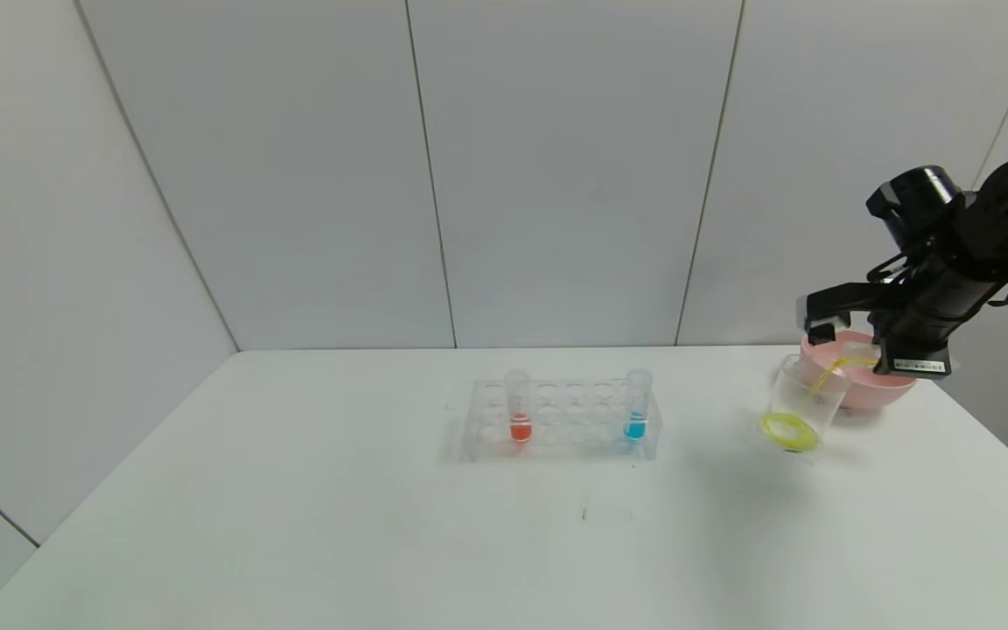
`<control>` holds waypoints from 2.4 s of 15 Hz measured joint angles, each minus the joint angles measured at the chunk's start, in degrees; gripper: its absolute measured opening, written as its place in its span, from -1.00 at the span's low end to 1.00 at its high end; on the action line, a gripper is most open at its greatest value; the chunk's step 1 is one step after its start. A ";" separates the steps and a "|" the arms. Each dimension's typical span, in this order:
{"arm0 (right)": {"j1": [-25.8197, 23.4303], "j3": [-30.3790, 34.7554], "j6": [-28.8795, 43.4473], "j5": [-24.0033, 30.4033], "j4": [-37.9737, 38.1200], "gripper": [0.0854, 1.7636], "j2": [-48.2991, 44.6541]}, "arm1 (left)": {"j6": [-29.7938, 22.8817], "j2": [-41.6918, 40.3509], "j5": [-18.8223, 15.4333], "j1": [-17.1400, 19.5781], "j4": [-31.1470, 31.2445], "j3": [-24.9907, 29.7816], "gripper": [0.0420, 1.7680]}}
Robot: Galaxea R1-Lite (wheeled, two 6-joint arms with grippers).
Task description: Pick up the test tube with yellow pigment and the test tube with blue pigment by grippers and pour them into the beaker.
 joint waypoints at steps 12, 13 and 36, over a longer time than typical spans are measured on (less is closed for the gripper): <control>3.74 -0.11 -6.38 -10.20 -1.87 -0.52 0.26 | -0.02 0.00 0.02 0.00 0.00 0.00 1.00; 4.10 -0.11 -6.64 -10.89 -1.91 -0.52 0.26 | -0.02 0.00 0.05 0.00 0.00 0.00 1.00; -10.87 1.57 42.13 50.65 -14.02 -0.52 -7.24 | -0.02 0.00 0.05 0.00 0.00 0.00 1.00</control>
